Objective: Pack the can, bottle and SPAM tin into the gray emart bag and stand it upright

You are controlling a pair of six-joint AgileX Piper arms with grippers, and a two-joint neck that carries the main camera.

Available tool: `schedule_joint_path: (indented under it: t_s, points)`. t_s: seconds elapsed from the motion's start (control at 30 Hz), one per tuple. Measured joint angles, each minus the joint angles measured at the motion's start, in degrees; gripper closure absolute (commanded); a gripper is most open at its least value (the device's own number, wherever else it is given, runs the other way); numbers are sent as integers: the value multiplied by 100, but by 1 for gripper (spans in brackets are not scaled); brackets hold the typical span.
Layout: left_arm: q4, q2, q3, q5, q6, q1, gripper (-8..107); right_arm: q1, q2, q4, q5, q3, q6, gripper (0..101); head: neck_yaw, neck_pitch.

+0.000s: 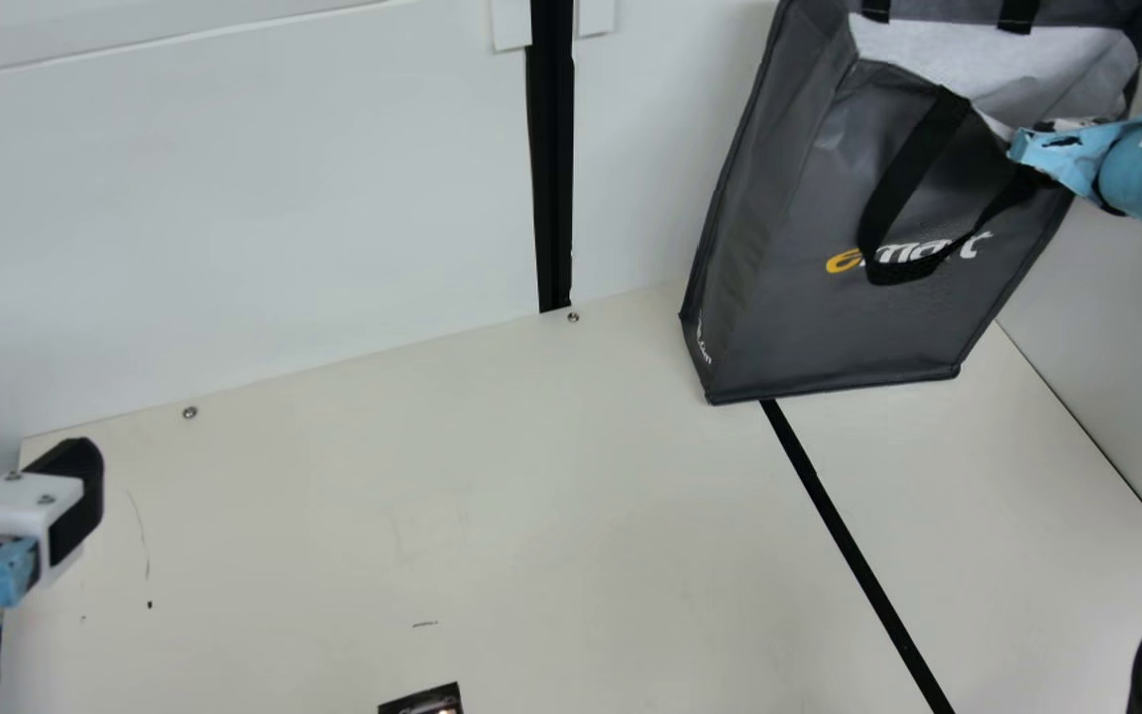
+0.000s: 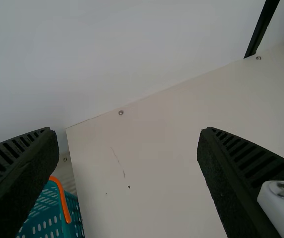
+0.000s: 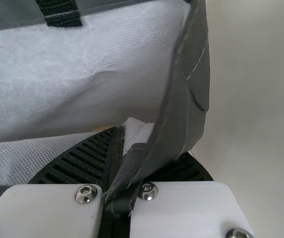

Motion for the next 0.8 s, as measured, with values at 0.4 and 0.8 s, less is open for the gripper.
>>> schedule_joint_path:
  t_s: [0.4, 0.8]
  points:
    - [0, 0, 0, 0, 0, 0, 9, -260, 134, -15, 69, -190, 44, 68, -9, 0]
    - [0, 0, 0, 0, 0, 0, 9, -328, 199, 46, 211, -476, 44, 28, -9, 0]
